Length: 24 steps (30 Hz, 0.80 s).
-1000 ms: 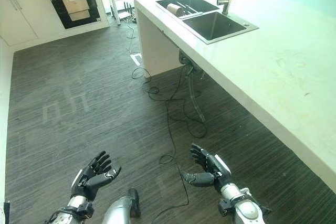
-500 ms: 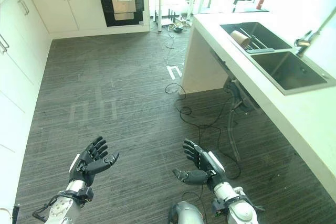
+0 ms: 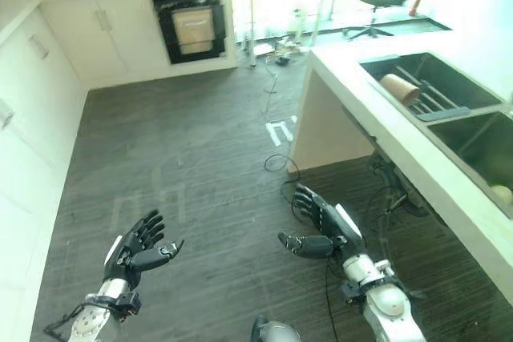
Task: Place the dishes in the dishwasher.
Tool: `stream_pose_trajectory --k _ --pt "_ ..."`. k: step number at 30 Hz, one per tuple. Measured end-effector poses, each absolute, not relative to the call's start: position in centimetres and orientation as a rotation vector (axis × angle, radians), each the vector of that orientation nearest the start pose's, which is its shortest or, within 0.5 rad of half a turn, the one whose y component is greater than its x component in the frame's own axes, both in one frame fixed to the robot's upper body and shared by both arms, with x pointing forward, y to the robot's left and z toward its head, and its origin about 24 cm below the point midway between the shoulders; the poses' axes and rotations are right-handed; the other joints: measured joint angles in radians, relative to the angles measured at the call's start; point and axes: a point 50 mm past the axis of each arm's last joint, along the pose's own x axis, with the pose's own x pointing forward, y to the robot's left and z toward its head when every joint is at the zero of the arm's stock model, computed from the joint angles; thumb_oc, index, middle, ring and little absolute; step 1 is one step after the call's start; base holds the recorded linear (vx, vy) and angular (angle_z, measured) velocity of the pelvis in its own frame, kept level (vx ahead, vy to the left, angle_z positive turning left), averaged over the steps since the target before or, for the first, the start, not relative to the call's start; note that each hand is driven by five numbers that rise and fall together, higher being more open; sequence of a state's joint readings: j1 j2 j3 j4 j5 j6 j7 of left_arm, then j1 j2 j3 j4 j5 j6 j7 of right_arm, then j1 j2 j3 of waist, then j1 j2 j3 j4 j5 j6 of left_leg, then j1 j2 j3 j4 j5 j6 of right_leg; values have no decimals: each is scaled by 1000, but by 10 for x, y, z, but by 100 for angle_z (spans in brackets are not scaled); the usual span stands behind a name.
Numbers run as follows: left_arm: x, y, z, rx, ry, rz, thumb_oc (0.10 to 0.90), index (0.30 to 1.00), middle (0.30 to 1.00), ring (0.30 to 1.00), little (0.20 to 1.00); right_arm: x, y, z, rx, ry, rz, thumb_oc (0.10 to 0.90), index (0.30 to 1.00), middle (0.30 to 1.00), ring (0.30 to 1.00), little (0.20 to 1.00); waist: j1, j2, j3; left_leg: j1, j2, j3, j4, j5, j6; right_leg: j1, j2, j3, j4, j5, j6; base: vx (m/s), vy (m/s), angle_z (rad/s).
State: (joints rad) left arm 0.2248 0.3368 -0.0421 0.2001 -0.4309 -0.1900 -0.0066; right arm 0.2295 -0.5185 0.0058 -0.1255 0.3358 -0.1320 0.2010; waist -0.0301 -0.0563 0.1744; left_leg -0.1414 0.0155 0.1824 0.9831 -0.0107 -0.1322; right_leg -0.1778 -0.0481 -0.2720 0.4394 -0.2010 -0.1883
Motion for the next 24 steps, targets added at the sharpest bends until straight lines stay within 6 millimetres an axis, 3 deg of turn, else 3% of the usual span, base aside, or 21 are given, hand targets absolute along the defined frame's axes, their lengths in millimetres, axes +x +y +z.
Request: stream_pose_trajectory --k 1,2,3,4,5,7,8,9,10,11,12,13,14,15,16,19,20,21,22,23,24 --pt "191 232 -20 -72 221 98 800 900 900 900 900 208 -231 54 -175 7 219 800 900 900 900 900 6 3 -9 -109 29 -14 42 -51 37 16 13 19 -20 -20 -19 348 41 -33" --pt "192 230 -19 -69 210 91 800 900 900 900 900 208 -232 54 -178 10 218 800 900 900 900 900 3 2 -4 -197 64 -20 29 -70 73 34 21 21 -41 -22 -16 331 98 -41" --pt "191 231 -19 -69 213 96 800 900 900 900 900 208 -231 53 -178 23 227 800 900 900 900 900 6 -5 7 -241 94 -12 -96 -78 97 71 27 41 -59 -23 14 378 183 -37" --pt "188 233 -23 -74 229 110 800 900 900 900 900 208 -229 51 -172 33 242 800 900 900 900 900 11 -7 13 -223 110 -6 -321 -74 102 113 33 60 -80 -26 39 280 166 -76" --pt "180 236 -26 -71 249 122 800 900 900 900 900 210 -225 51 -172 36 266 800 900 900 900 900 9 -5 15 -142 106 8 -617 -51 100 169 35 80 -101 -38 61 347 293 -77" --pt "176 236 -28 -73 258 122 800 900 900 900 900 210 -226 52 -172 28 262 800 900 900 900 900 1 19 16 -89 90 -2 -801 -5 87 242 43 97 -133 -58 93 344 305 -62" --pt "176 234 -25 -78 237 111 800 900 900 900 900 207 -232 55 -178 23 245 800 900 900 900 900 -7 55 13 -149 79 -150 -786 -6 74 255 74 129 -146 -67 104 384 294 -55" --pt "176 233 -19 -85 191 117 800 900 900 900 900 207 -236 57 -188 21 238 800 900 900 900 900 4 84 20 -190 80 -255 -763 -3 70 263 98 160 -159 -72 108 393 330 -67" --pt "174 235 -18 -92 180 137 800 900 900 900 900 205 -238 53 -186 43 228 800 900 900 900 900 15 79 27 -209 67 -276 -743 -2 71 299 82 196 -178 -86 131 344 325 -77" --pt "173 236 -18 -95 180 147 800 900 900 900 900 204 -239 52 -187 50 227 800 900 900 900 900 16 66 33 -207 44 -270 -741 -1 73 341 54 209 -200 -94 147 372 360 -90" --pt "174 236 -17 -93 172 146 800 900 900 900 900 204 -239 59 -210 31 237 800 900 900 900 900 11 72 25 -160 50 -143 -740 -24 135 397 18 221 -201 -123 204 354 332 -72" --pt "179 239 -12 -74 156 139 800 900 900 900 900 203 -237 63 -200 6 236 800 900 900 900 900 7 64 18 -147 38 -125 -719 54 137 423 -7 228 -186 -148 239 342 302 -69" --pt "186 241 -7 -60 137 131 800 900 900 900 900 202 -233 66 -176 -11 231 800 900 900 900 900 8 43 16 -139 8 -116 -702 75 149 427 -42 229 -166 -156 253 260 207 -29" --pt "194 243 0 -31 109 133 800 900 900 900 900 201 -229 68 -152 -35 222 800 900 900 900 900 2 20 11 -132 -25 -96 -692 52 173 425 -82 214 -137 -141 263 260 187 -12" --pt "204 243 8 -5 76 123 800 900 900 900 900 201 -226 70 -134 -52 210 800 900 900 900 900 0 16 12 -125 -42 -93 -691 36 194 410 -102 199 -108 -110 275 253 174 4" --pt "224 240 26 49 -5 106 800 900 900 900 900 200 -218 68 -73 -73 180 800 900 900 900 900 3 16 12 -72 -67 -108 -716 11 227 373 -81 191 -11 -79 336 216 201 20" --pt "227 239 31 66 -24 96 800 900 900 900 900 200 -217 69 -69 -80 175 800 900 900 900 900 7 12 13 -49 -79 -102 -715 -8 252 328 -64 191 79 -40 366 171 208 -6" --pt "227 238 37 82 -51 89 800 900 900 900 900 201 -215 76 -59 -118 166 800 900 900 900 900 11 13 20 -49 -81 -83 -687 -42 271 212 -88 181 308 56 397 118 123 -28" --pt "225 238 40 98 -61 82 800 900 900 900 900 203 -212 79 -48 -141 166 800 900 900 900 900 7 16 22 -49 -80 -69 -667 -61 273 121 -110 186 463 84 409 93 67 -47" --pt "222 236 42 123 -67 67 800 900 900 900 900 204 -209 80 -40 -157 169 800 900 900 900 900 3 23 24 -22 -67 -25 -681 -64 262 19 -146 154 542 49 352 105 -5 -71" --pt "217 235 45 148 -76 56 800 900 900 900 900 204 -207 80 -50 -156 189 800 900 900 900 900 11 41 25 6 -58 1 -730 -52 261 -50 -157 91 479 29 312 176 -109 -68"
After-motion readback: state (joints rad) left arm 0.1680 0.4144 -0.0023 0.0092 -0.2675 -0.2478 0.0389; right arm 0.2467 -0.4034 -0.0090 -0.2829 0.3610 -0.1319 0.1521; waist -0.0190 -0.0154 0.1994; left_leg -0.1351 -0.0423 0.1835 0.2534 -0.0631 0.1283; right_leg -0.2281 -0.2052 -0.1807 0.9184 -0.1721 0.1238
